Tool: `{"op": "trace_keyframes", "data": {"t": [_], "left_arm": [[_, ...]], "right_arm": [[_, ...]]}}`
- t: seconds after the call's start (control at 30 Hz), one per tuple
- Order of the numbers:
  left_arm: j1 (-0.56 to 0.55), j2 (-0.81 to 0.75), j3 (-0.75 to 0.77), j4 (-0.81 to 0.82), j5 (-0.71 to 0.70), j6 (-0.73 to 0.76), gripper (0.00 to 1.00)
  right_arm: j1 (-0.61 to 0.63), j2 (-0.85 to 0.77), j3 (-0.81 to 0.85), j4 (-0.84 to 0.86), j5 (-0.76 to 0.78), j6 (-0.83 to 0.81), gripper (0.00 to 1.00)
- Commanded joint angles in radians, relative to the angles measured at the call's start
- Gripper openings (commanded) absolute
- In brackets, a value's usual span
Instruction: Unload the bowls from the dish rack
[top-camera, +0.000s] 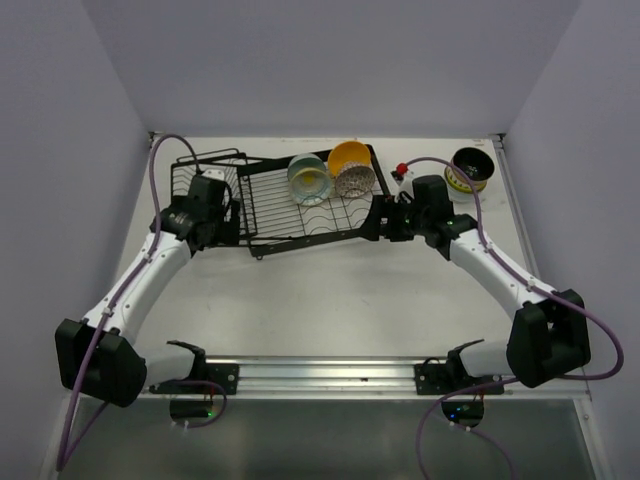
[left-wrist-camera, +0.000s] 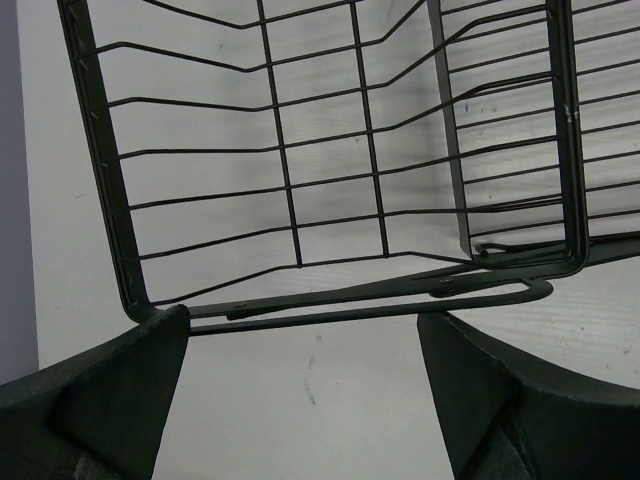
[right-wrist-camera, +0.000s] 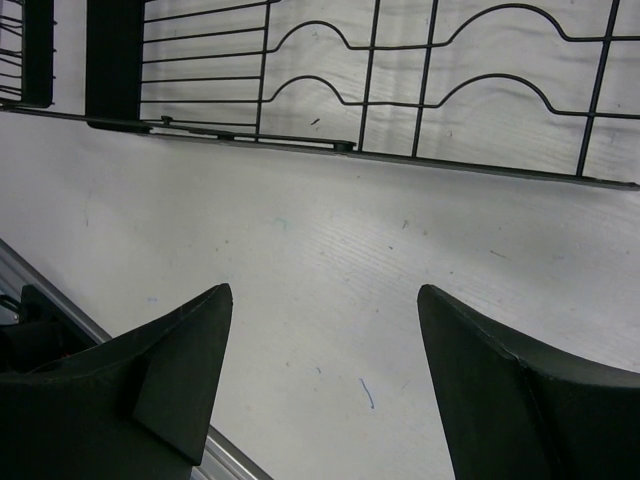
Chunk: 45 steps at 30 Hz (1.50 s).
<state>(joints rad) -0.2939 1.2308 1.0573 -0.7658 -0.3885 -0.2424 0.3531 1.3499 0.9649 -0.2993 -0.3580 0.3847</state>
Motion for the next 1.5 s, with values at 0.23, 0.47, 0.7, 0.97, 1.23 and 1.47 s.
{"op": "trace_keyframes", "data": {"t": [0.23,0.47,0.7,0.97,1.23,1.47], "left_arm": [[0.076,-0.023,0.145,0.14,0.206,-0.011,1.0],[0.076,-0.14,0.122,0.169,0.376,0.0,1.0],[0.075,-0.246,-0.071,0.416,0.499,0.058,1.0],[0.075,-0.343,-0.279,0.598,0.507,0.035,1.0],[0.068,-0.353,-0.296,0.574,0.453,0.025,1.0],[0.009,-0.378,-0.301,0.545,0.352,0.041,1.0]], "right_arm": [[-0.029,-0.038,0.046,0.012,-0.001,0.013,0.8],[-0.025,0.015,0.1,0.103,0.036,0.111,0.8],[0.009,0.179,0.251,0.147,0.135,0.209,0.78],[0.087,0.389,0.408,0.216,0.355,0.471,0.75],[0.112,0.511,0.495,0.223,0.582,0.629,0.79],[0.106,0.59,0.555,0.2,0.7,0.703,0.75]]}}
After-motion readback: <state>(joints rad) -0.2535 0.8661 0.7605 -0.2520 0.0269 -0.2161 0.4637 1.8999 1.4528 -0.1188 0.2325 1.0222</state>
